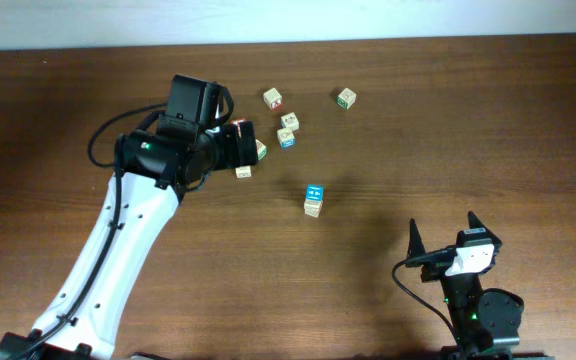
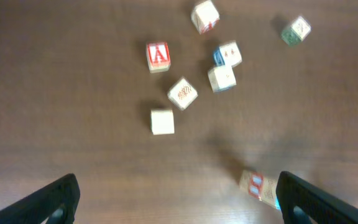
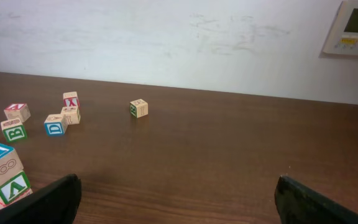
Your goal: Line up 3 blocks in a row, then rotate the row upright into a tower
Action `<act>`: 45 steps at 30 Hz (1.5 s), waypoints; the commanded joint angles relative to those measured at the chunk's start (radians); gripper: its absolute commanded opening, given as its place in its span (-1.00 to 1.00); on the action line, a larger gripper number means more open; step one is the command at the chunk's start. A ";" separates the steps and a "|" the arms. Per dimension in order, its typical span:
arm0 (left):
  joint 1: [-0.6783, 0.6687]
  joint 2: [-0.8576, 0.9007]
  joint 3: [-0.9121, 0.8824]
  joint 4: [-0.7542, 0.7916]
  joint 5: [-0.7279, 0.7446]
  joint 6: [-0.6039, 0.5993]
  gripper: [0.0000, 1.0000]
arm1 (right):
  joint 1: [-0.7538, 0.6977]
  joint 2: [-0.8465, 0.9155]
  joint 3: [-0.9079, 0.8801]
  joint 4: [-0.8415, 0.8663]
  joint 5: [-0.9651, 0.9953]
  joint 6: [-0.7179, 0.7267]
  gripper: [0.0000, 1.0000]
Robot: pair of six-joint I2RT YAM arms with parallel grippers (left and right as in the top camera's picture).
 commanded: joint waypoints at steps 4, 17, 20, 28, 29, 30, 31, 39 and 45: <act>0.048 -0.219 -0.128 0.255 -0.072 0.220 0.98 | -0.002 -0.010 -0.011 0.002 0.013 -0.002 0.97; 0.238 -1.003 -1.064 0.900 -0.011 0.372 0.98 | -0.002 -0.010 -0.011 0.002 0.013 -0.002 0.97; 0.246 -1.128 -1.179 0.933 -0.011 0.452 0.98 | -0.002 -0.010 -0.011 0.002 0.013 -0.002 0.97; 0.246 -1.345 -1.385 0.937 -0.032 0.496 0.98 | -0.002 -0.010 -0.011 0.002 0.013 -0.002 0.97; 0.246 -1.363 -1.405 0.936 -0.045 0.504 0.98 | -0.002 -0.010 -0.011 0.002 0.013 -0.002 0.97; 0.246 -1.378 -1.422 0.936 -0.051 0.504 0.98 | -0.002 -0.010 -0.011 0.002 0.013 -0.002 0.97; 0.246 -1.390 -1.435 0.936 -0.057 0.504 0.98 | -0.002 -0.010 -0.011 0.002 0.013 -0.002 0.97; 0.246 -1.492 -1.442 0.807 -0.066 0.533 0.98 | -0.002 -0.010 -0.011 0.002 0.013 -0.002 0.97; 0.248 -1.528 -1.442 0.808 -0.053 0.533 0.98 | -0.002 -0.010 -0.011 0.002 0.013 -0.002 0.97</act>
